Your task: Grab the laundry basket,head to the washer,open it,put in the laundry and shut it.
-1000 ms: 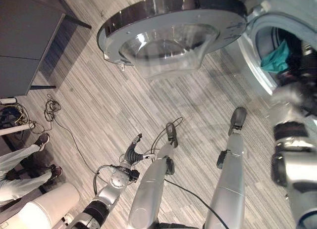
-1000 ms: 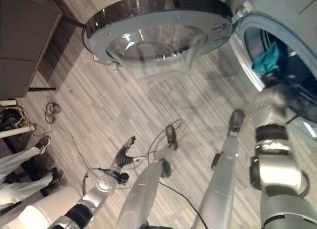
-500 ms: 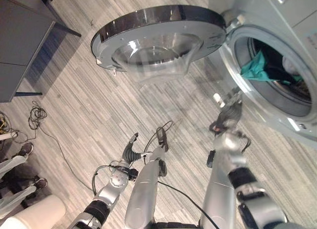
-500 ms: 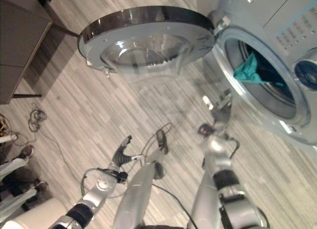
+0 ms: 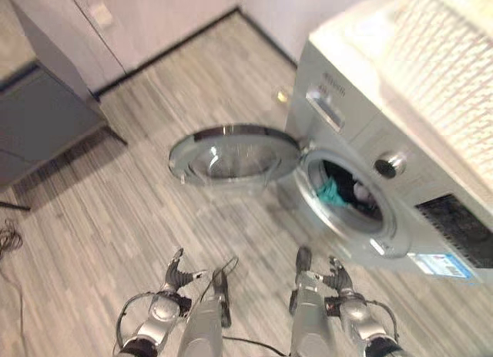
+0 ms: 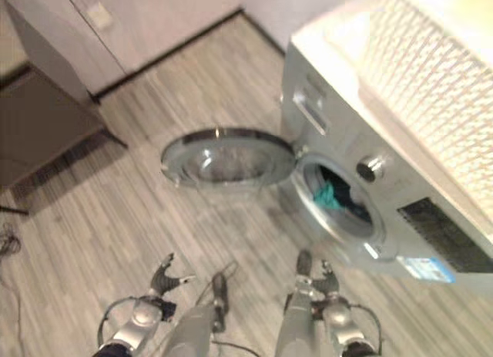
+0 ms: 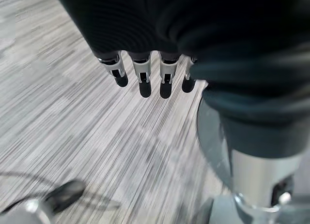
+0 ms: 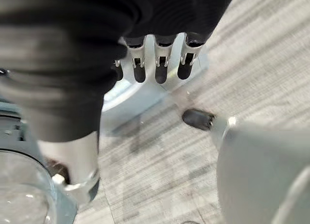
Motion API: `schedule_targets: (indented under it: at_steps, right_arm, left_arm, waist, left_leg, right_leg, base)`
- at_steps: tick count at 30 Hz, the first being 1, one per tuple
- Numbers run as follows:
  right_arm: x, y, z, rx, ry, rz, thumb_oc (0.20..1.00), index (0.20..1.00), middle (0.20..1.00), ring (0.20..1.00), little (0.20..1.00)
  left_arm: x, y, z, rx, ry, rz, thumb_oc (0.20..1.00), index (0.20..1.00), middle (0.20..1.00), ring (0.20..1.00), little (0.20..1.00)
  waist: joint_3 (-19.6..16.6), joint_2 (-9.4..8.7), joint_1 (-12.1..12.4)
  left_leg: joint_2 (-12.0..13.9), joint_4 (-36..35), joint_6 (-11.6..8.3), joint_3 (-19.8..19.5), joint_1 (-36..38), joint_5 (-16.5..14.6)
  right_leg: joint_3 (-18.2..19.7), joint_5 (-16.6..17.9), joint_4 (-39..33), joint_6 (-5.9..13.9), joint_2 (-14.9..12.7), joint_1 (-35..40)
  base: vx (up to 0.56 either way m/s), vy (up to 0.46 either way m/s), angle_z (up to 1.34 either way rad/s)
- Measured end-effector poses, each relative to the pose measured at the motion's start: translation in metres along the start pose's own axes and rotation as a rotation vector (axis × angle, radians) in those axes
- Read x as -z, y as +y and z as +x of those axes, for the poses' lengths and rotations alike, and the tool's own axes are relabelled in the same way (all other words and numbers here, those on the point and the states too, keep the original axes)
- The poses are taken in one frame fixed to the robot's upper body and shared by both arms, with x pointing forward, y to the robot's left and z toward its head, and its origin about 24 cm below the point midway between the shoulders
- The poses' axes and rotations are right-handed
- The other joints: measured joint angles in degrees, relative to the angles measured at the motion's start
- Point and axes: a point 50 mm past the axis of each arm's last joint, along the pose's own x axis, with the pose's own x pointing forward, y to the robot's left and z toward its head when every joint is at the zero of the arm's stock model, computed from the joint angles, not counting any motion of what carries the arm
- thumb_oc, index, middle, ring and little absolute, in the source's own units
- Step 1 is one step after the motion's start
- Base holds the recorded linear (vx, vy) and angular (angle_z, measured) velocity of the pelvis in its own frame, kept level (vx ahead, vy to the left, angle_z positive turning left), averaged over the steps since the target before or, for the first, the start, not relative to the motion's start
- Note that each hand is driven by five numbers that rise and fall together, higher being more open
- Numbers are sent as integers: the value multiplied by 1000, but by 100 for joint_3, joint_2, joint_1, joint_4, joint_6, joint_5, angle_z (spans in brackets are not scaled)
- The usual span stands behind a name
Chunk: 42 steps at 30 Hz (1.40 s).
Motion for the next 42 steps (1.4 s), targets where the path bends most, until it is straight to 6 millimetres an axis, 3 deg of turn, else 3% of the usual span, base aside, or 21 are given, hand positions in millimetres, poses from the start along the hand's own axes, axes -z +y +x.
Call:
schedule_targets:
  at_steps: [6, 9, 12, 14, 17, 19, 21, 22, 24, 25, 26, 27, 29, 32, 36, 42]
  right_arm:
    - [58, -14, -19, 46, 231, -3, 1000, 1000, 1000, 1000, 1000]
    - [69, -10, -25, 32, 272, -12, 1000, 1000, 1000, 1000, 1000]
    - [72, -5, -27, 18, 290, -17, 1000, 1000, 1000, 1000, 1000]
    - [74, -2, -28, -7, 300, -32, 1000, 1000, 1000, 1000, 1000]
    - [78, 5, -33, -61, 305, -76, 1000, 1000, 1000, 1000, 1000]
    - [84, 10, -39, -127, 299, -140, 1000, 1000, 1000, 1000, 1000]
    - [87, 10, -43, -163, 294, -176, 1000, 1000, 1000, 1000, 1000]
    - [85, 8, -44, -186, 272, -215, 1000, 1000, 1000, 1000, 1000]
    - [79, 2, -40, -195, 242, -250, 1000, 1000, 1000, 1000, 1000]
    - [66, -2, -31, -197, 202, -287, 1000, 1000, 1000, 1000, 1000]
    - [61, -3, -28, -193, 188, -288, 1000, 1000, 1000, 1000, 1000]
    - [44, -7, -18, -180, 140, -311, 1000, 1000, 1000, 1000, 1000]
    - [24, -7, -7, -170, 89, -311, 1000, 1000, 1000, 1000, 1000]
    - [9, -10, 0, -167, 50, -331, 1000, 1000, 1000, 1000, 1000]
    - [1, -14, 3, -157, 32, -314, 1000, 1000, 1000, 1000, 1000]
    - [-31, 1, 1, -211, -125, -273, 1000, 1000, 1000, 1000, 1000]
  left_arm:
    - [19, 8, -7, -1, 63, 83, 1000, 1000, 1000, 1000, 1000]
    - [20, 18, -5, -22, 72, 133, 1000, 1000, 1000, 1000, 1000]
    - [2, 37, -2, -79, -3, 115, 1000, 1000, 1000, 1000, 1000]
    - [-19, 62, 0, -162, -85, 85, 1000, 1000, 1000, 1000, 1000]
    - [-39, 118, 4, -304, -138, 163, 1000, 1000, 1000, 1000, 1000]
    - [-60, 170, 10, -438, -155, 298, 1000, 1000, 1000, 1000, 1000]
    - [-89, 199, 15, -501, -197, 344, 1000, 1000, 1000, 1000, 1000]
    - [-123, 222, 21, -538, -228, 388, 1000, 1000, 1000, 1000, 1000]
    - [-158, 238, 28, -581, -239, 416, 1000, 1000, 1000, 1000, 1000]
    - [-201, 256, 28, -633, -257, 412, 1000, 1000, 1000, 1000, 1000]
    - [-211, 259, 26, -645, -276, 392, 1000, 1000, 1000, 1000, 1000]
    - [-264, 266, 19, -662, -337, 359, 1000, 1000, 1000, 1000, 1000]
    - [-300, 274, 6, -678, -412, 292, 1000, 1000, 1000, 1000, 1000]
    - [-328, 281, -5, -673, -431, 237, 1000, 1000, 1000, 1000, 1000]
    - [-355, 284, -19, -671, -479, 157, 1000, 1000, 1000, 1000, 1000]
    - [-354, 294, -24, -681, -451, 95, 1000, 1000, 1000, 1000, 1000]
  waist:
    - [-862, -102, -20]
    - [-1065, -161, -21]
    - [-1102, -216, -31]
    - [-1085, -186, -27]
    - [-1254, -157, -16]
    - [-1487, -115, -34]
    - [-1556, -193, -41]
    - [-1518, -195, -30]
    - [-1420, -218, -153]
    - [-1165, -335, -179]
    - [-1070, -357, -237]
    - [-667, -427, -399]
    - [-270, -463, -579]
    - [80, -449, -761]
    - [552, -477, -814]
    - [757, -652, -823]
  left_leg:
    - [-277, -197, 129, -6, 467, -88]
    - [-329, -191, 190, 15, 566, -129]
    - [-341, -185, 226, 55, 681, -148]
    - [-243, -250, 224, 33, 846, -150]
    - [-78, -617, 77, 154, 1326, -115]
    - [99, -1078, -133, 227, 1557, 36]
    - [177, -1154, -200, 305, 1556, 118]
    - [260, -1189, -256, 300, 1472, 185]
    - [318, -1144, -306, 301, 1265, 229]
    - [327, -919, -303, 290, 987, 227]
    - [331, -882, -304, 295, 933, 227]
    - [373, -430, -336, 260, 368, 163]
    - [414, -155, -331, 133, 37, 124]
    - [526, 218, -368, 77, -480, 22]
    - [639, 528, -400, -27, -1005, -28]
    - [723, 752, -422, -38, -1582, -95]
  right_leg:
    - [-57, -88, -130, 101, -270, 472]
    - [-59, -206, -123, 156, -319, 570]
    - [-54, -376, 29, 111, -309, 586]
    - [-43, -552, 118, 83, -236, 722]
    - [-61, -598, 83, 144, -57, 890]
    - [-64, -481, -86, 221, 156, 961]
    - [-64, -241, -109, 201, 277, 917]
    - [-88, -196, -123, 137, 377, 807]
    - [-93, -63, -176, 66, 435, 660]
    - [-89, 35, -146, -4, 424, 448]
    - [-87, 56, -148, -7, 424, 418]
    - [-100, 131, -59, -58, 411, 73]
    - [-180, 187, -53, -109, 423, -97]
    - [-196, 205, -97, -185, 515, -423]
    - [-234, 257, -107, -235, 610, -757]
    - [-220, 424, -99, -335, 690, -1245]
  base:
    - [57, 130, 5]
    - [43, 93, -1]
    - [58, 84, -4]
    - [110, 41, -1]
    - [162, -18, -26]
    - [56, -75, -29]
    - [-63, -74, -15]
    - [-190, -73, -12]
    - [-219, -80, -2]
    - [-263, -99, 1]
    - [-328, -129, 9]
    - [-217, -95, 17]
    - [-139, -64, 18]
    - [-4, -38, -2]
    - [-50, -40, 3]
    - [-12, -26, -3]
